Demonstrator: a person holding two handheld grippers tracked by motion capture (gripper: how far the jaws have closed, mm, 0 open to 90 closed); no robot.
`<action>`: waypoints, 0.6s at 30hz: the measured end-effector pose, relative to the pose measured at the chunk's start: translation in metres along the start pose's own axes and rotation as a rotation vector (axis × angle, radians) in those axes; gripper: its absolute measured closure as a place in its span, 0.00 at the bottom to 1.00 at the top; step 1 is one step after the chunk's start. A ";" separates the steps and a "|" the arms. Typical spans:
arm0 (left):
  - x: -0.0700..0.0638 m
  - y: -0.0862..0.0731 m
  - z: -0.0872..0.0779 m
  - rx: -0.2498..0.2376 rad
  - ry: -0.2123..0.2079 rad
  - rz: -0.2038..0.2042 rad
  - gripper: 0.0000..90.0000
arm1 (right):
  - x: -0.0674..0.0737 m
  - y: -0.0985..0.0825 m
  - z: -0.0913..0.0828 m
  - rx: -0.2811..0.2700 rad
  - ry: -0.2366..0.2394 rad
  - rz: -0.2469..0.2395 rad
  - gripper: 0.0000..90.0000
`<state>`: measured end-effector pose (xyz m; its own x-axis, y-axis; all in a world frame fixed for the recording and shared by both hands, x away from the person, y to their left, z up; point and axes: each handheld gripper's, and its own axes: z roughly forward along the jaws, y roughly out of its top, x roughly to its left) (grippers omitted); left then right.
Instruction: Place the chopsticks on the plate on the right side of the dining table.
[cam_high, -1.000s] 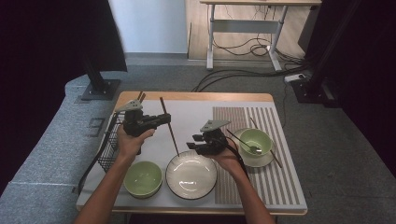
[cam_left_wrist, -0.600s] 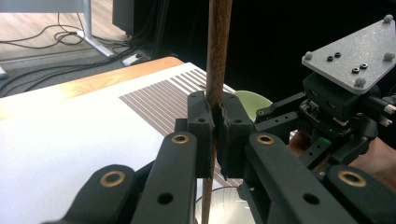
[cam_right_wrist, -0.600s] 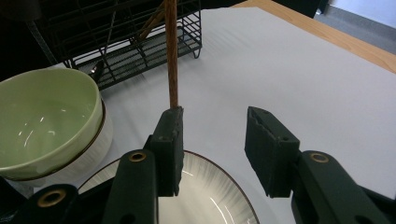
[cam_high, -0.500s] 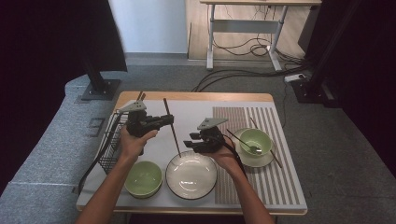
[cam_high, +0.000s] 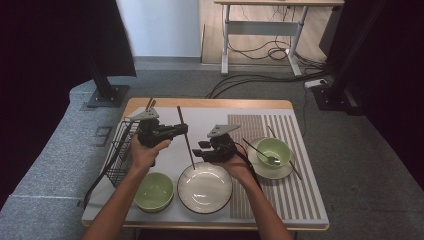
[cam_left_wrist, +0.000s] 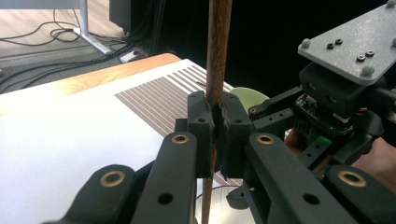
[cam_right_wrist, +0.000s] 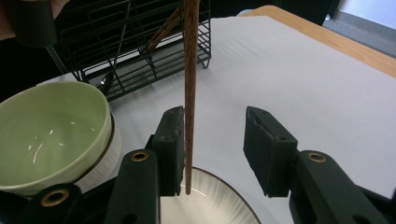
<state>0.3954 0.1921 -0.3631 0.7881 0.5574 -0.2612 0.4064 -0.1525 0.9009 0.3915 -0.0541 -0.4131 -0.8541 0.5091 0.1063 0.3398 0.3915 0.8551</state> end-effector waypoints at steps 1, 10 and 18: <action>0.000 0.000 0.000 0.000 0.000 0.000 0.94 | 0.000 0.000 0.001 0.001 0.000 0.001 0.65; -0.001 -0.001 0.000 0.002 -0.004 0.002 0.94 | 0.001 0.002 0.003 0.004 -0.002 -0.006 0.65; 0.000 -0.001 0.002 0.006 -0.004 0.002 0.94 | 0.001 0.006 0.003 -0.003 0.000 -0.003 0.65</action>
<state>0.3958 0.1901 -0.3651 0.7907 0.5538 -0.2610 0.4078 -0.1584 0.8992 0.3937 -0.0485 -0.4097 -0.8550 0.5081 0.1037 0.3361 0.3908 0.8569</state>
